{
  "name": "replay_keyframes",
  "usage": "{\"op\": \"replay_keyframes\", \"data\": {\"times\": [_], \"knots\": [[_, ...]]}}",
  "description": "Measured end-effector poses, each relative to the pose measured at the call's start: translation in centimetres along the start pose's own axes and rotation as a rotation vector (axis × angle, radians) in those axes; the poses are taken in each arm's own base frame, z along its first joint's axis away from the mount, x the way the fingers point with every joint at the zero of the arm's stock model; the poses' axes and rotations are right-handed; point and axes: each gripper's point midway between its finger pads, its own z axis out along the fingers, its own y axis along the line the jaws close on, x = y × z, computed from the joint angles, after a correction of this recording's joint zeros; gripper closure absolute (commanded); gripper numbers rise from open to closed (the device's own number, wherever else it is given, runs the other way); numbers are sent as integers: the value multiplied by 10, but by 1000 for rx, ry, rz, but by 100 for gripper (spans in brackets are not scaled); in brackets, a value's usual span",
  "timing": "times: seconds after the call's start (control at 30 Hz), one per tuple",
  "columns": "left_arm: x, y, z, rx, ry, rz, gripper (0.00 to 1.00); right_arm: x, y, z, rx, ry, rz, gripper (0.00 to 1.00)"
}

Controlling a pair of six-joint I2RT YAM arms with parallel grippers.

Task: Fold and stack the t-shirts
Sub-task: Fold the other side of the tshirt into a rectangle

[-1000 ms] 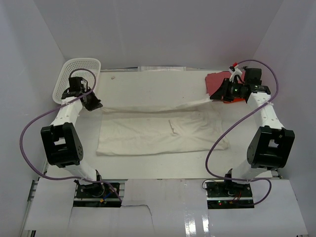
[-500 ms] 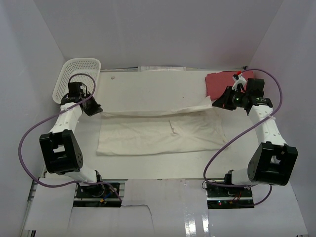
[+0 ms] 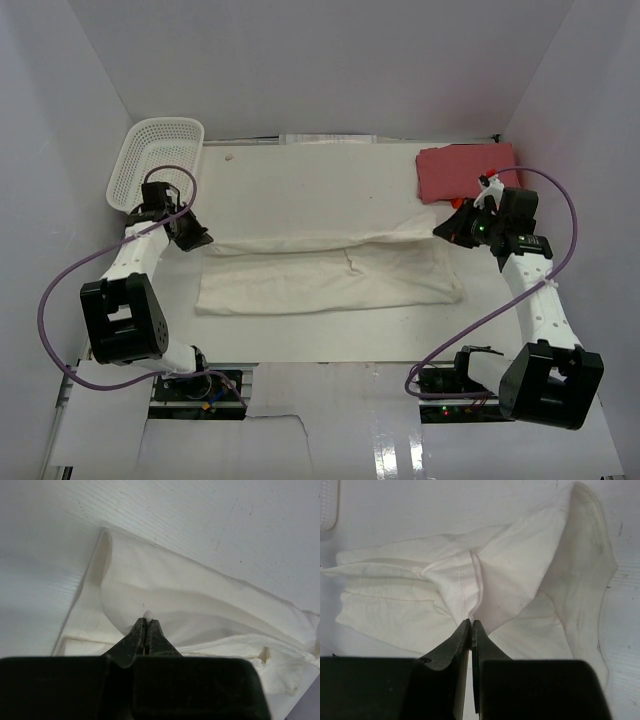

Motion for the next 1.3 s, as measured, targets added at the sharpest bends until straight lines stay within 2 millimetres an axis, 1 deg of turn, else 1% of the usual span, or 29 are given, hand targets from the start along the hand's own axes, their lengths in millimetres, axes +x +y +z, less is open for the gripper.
{"op": "replay_keyframes", "data": {"times": [0.07, 0.13, 0.17, 0.2, 0.23, 0.27, 0.3, 0.33, 0.37, 0.43, 0.47, 0.53, 0.6, 0.63, 0.73, 0.8, 0.87, 0.9, 0.97, 1.07, 1.17, 1.23, 1.3], "knots": [[3, 2, 1, -4, 6, -1, 100, 12, -3, -1, 7, 3, 13, 92], [6, 4, 2, -9, 14, -4, 100, 29, -6, -3, 15, 15, 35, 92], [8, 6, 3, -13, 18, -5, 100, 38, -8, -3, 21, 25, 45, 90], [10, 8, 4, -19, 23, -7, 100, 46, -10, -3, 23, 34, 53, 87], [13, 10, 5, -26, 27, -8, 98, 54, -12, -3, 27, 45, 65, 82], [16, 13, 5, -37, 33, -11, 77, 64, -15, -3, 33, 58, 79, 75], [18, 17, 7, -48, 37, -7, 58, 73, -18, -3, 41, 69, 92, 71], [22, 20, 8, -59, 45, -15, 32, 83, -20, -4, 51, 82, 108, 67], [25, 24, 9, -69, 53, -14, 2, 90, -22, -5, 59, 92, 120, 63], [34, 30, 11, -85, 73, -41, 2, 95, -23, -10, 78, 86, 123, 59], [40, 35, 11, -92, 85, -50, 2, 93, -22, -13, 85, 69, 117, 56], [49, 42, 10, -102, 95, -69, 2, 86, -20, -19, 98, 32, 98, 54], [53, 47, 1, -109, 80, -88, 2, 77, -19, -22, 109, 5, 84, 53], [50, 46, -6, -109, 56, -91, 2, 72, -18, -23, 113, -4, 79, 52], [27, 35, -29, -72, -72, -75, 2, 61, -18, -21, 116, -11, 70, 52], [14, 27, -40, -47, -132, -61, 2, 59, -20, -14, 106, 13, 79, 52], [1, 19, -42, -25, -152, -50, 2, 60, -25, -1, 95, 58, 102, 49], [-4, 15, -39, -15, -150, -48, 2, 64, -27, 7, 87, 91, 116, 48], [-12, 8, -27, 11, -117, -48, 2, 71, -32, 21, 76, 152, 141, 48], [-16, -2, -4, 61, -41, -57, 2, 75, -27, 41, 46, 230, 140, 48], [-16, -16, 13, 108, 28, -51, 2, 68, -8, 64, -13, 281, 83, 48], [-18, -32, 19, 143, 46, -25, 2, 62, 6, 80, -55, 298, 39, 46], [-18, -50, 20, 176, 54, 9, 2, 61, 18, 94, -91, 317, 5, 46]]}}
